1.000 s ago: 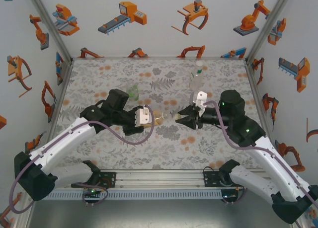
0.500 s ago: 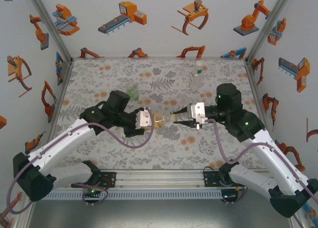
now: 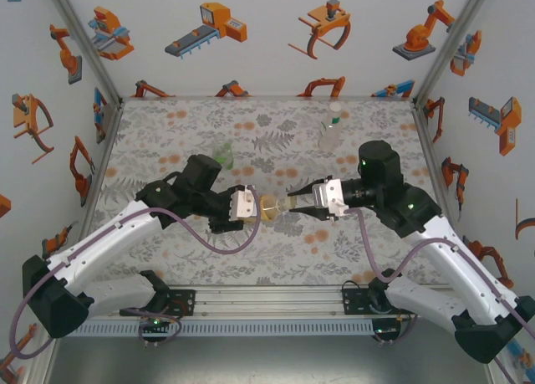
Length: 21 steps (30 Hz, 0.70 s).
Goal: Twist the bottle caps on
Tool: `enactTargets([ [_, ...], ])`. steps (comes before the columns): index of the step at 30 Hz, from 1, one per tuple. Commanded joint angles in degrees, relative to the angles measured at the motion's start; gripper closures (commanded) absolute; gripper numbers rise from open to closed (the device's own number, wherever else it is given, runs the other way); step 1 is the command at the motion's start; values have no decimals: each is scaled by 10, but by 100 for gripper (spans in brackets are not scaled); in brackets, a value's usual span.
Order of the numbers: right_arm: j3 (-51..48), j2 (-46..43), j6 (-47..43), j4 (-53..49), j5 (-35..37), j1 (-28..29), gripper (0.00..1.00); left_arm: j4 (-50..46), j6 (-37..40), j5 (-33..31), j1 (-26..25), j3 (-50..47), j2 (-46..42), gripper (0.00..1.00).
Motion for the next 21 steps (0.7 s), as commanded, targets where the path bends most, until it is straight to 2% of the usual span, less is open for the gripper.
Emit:
enactTargets([
  [1,-5,5,-17,9,-24,7,87,-11,11,7,-6,5,3,97],
  [21,-5,17,-33,-24,-10,24,88,-10,11,2,-9,6,0,97],
])
